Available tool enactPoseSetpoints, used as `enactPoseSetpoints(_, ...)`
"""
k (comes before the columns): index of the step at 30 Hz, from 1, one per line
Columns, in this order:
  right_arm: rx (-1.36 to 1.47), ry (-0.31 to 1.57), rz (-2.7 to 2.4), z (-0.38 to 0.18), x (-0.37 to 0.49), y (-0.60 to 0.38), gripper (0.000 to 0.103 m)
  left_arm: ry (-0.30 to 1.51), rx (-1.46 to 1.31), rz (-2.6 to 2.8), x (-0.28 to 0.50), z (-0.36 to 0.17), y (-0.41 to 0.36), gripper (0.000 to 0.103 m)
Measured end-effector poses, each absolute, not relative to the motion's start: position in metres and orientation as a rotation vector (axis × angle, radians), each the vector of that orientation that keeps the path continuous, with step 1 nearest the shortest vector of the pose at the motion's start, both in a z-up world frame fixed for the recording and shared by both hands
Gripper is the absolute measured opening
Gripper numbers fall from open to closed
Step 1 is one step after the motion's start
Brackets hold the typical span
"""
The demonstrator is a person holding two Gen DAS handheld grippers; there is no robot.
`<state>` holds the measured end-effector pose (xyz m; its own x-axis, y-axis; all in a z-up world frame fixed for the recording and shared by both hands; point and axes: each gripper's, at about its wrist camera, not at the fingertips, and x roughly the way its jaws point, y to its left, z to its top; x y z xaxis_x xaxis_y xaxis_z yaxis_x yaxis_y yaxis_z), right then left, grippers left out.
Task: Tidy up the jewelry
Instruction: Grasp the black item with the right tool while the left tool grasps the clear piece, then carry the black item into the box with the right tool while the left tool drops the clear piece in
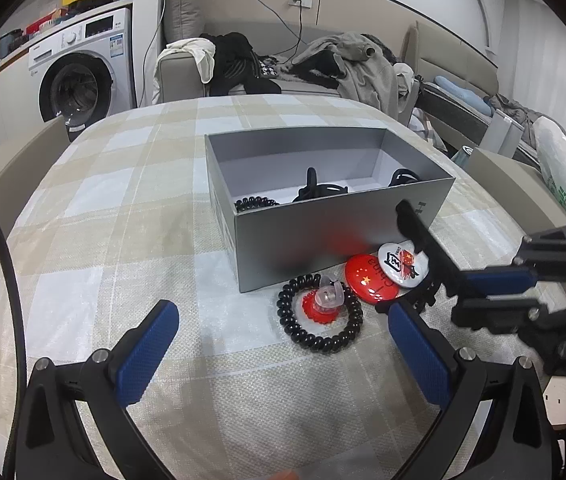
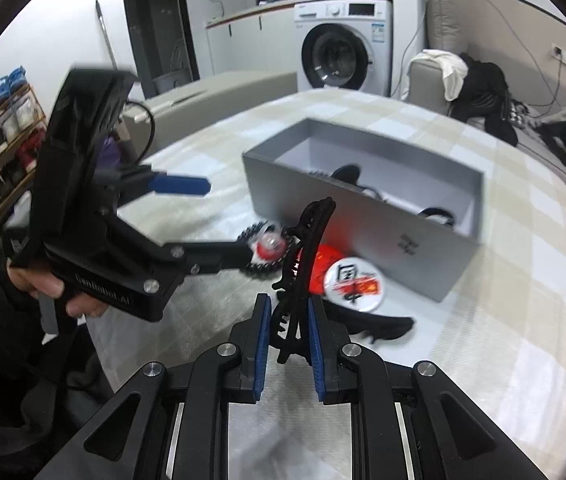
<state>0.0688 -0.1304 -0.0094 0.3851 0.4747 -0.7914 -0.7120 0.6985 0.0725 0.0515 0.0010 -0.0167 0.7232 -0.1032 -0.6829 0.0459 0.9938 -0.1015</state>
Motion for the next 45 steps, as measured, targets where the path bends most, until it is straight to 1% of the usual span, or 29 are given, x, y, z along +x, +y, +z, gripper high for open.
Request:
enactPoseSetpoints(2,-0.288,0.884,0.755,-0.005,0.071,-0.136,0.017,0.751,-0.065,-0.103,0.051,-0.015,-0.002,0.102)
enactPoseSetpoints(4,-0.276,0.879,0.743,-0.002,0.072,-0.141,0.017,0.738,-0.044,-0.127,0.049,-0.013,-0.006,0.095)
enactPoseSetpoints(5,-0.271,0.876,0.733,-0.001,0.073,-0.144,0.017,0.737,-0.032,-0.143,0.049,-0.013,-0.010,0.086)
enactPoseSetpoints(6,-0.267,0.873,0.729,0.001,0.074,-0.145,0.017,0.749,-0.026,-0.155,0.050,-0.014,-0.012,0.074)
enactPoseSetpoints(7,-0.262,0.869,0.726,0.003,0.071,-0.147,0.017,0.767,-0.020,-0.167,0.053,-0.016,-0.014,0.066)
enactPoseSetpoints(8,-0.255,0.866,0.723,0.004,0.072,-0.149,0.017,0.785,-0.015,-0.175,0.056,-0.018,-0.015,0.046)
enactPoseSetpoints(9,-0.253,0.864,0.721,0.006,0.071,-0.150,0.017,0.804,-0.016,-0.181,0.059,-0.019,-0.016,0.028)
enactPoseSetpoints(12,-0.249,0.861,0.715,0.007,0.072,-0.152,0.017,0.810,-0.036,-0.192,0.062,-0.017,-0.015,0.024)
enactPoseSetpoints(14,-0.248,0.862,0.715,0.007,0.072,-0.152,0.017,0.816,-0.061,-0.213,0.063,-0.017,-0.015,0.017)
enactPoseSetpoints(17,-0.248,0.863,0.717,0.007,0.072,-0.152,0.017,0.825,-0.035,-0.189,0.065,-0.018,-0.018,0.013)
enactPoseSetpoints(20,-0.248,0.862,0.719,0.008,0.074,-0.152,0.017,0.819,-0.036,-0.184,0.063,-0.018,-0.019,0.012)
enactPoseSetpoints(31,-0.236,0.843,0.708,0.011,0.076,-0.155,0.017,0.758,-0.024,-0.190,0.057,-0.009,-0.020,0.011)
enactPoseSetpoints(45,-0.110,0.742,0.686,0.031,0.079,-0.168,0.017,0.624,-0.043,-0.180,0.051,0.025,-0.014,0.012)
